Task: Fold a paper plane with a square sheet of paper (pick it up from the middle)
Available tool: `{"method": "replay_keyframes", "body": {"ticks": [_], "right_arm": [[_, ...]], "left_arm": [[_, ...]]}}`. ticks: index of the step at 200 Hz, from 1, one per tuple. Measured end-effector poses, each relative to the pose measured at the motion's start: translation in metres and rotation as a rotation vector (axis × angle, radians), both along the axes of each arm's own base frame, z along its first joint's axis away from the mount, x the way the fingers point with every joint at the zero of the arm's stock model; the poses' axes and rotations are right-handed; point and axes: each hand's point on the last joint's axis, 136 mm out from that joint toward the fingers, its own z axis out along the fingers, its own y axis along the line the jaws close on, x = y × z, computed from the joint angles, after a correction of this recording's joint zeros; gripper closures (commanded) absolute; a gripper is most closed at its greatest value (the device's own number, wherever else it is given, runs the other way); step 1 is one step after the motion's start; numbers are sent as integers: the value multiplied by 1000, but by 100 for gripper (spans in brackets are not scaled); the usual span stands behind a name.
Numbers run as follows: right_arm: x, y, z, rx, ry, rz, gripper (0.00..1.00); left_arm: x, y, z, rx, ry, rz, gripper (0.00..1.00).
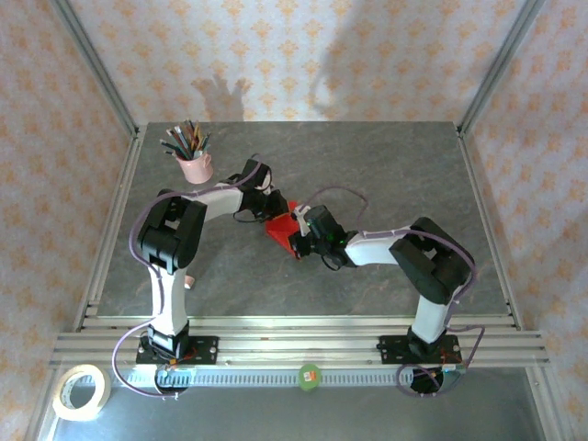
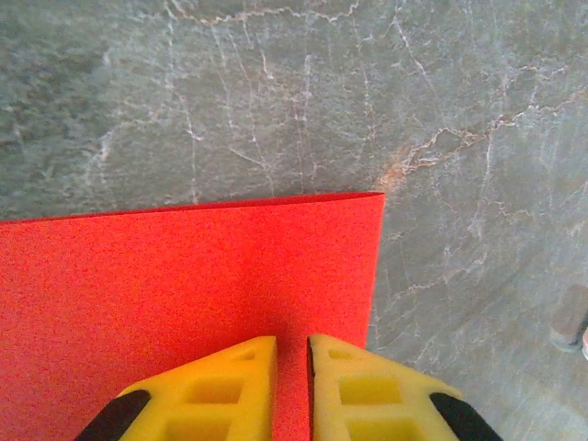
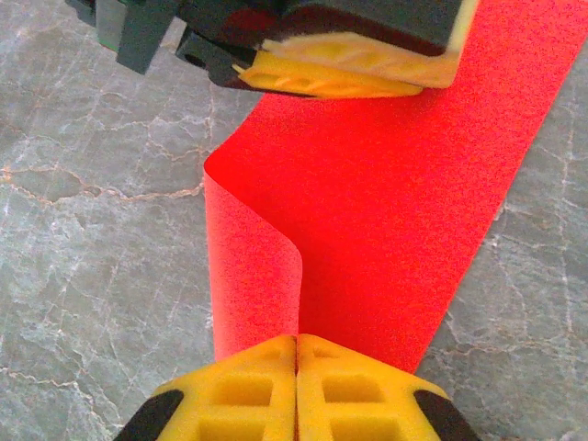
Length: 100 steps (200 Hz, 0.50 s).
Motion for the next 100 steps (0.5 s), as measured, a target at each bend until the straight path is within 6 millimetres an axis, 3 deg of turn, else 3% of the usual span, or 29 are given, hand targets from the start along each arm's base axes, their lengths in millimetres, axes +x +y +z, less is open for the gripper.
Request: {"method": "replay_keyframes", "body": {"ticks": [100], "right_arm": [[8,1,-6,-53,26,-21,93]], "left_arm": [[-6,4,-9,38,13,-25,86]]}}
